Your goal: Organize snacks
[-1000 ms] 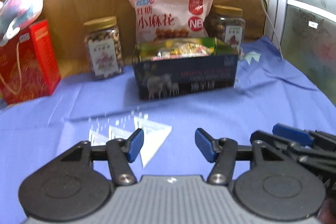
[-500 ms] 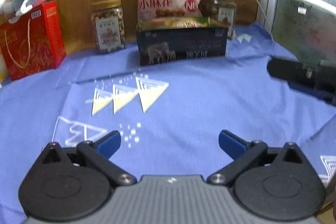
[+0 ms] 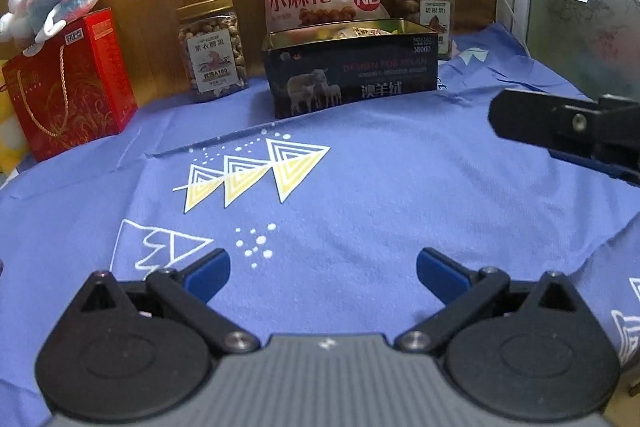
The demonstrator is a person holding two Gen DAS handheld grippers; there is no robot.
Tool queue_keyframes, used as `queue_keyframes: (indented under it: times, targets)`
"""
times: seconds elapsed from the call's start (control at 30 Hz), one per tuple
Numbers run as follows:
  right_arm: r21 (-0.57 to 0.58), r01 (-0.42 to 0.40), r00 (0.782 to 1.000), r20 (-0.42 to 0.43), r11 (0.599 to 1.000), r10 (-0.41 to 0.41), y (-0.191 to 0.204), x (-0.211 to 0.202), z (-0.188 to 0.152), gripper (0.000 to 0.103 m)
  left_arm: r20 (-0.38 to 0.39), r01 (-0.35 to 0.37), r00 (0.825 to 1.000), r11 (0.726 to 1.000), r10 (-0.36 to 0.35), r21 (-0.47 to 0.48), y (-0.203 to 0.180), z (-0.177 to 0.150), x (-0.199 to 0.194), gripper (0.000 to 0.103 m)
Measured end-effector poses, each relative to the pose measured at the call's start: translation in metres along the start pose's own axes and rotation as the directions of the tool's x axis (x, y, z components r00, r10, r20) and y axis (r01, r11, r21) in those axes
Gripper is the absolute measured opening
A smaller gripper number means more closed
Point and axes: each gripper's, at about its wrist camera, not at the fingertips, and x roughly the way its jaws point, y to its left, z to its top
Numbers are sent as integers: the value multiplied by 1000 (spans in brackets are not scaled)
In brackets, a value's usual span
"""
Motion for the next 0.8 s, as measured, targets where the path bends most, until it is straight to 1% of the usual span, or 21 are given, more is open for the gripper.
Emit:
queue_keyframes:
  times: [0.1,0.23,0.47,0.63,0.8]
  targets:
    - [16,6,1000,8,1000,-7,-3,1,0,80,-2,-17,1000,1000,17,11,-1,0,2,103]
    - [28,18,1000,12,999,-18,-4,2,-2,80,-11,2,1000,1000,-2,2,1,0,4,103]
    - [38,29,999,12,999,-30,-3,3,-4,82,-16,8,1000,1000,-8,-8,4,-1,4,103]
    - [40,39,999,11,998,-39,-2,5,-5,83,-26,-26,999,1000,27,7,3,-3,7,103]
    - [37,40,999,3,999,-40,-1,6,-6,84,-38,-27,999,1000,28,5,6,-6,9,103]
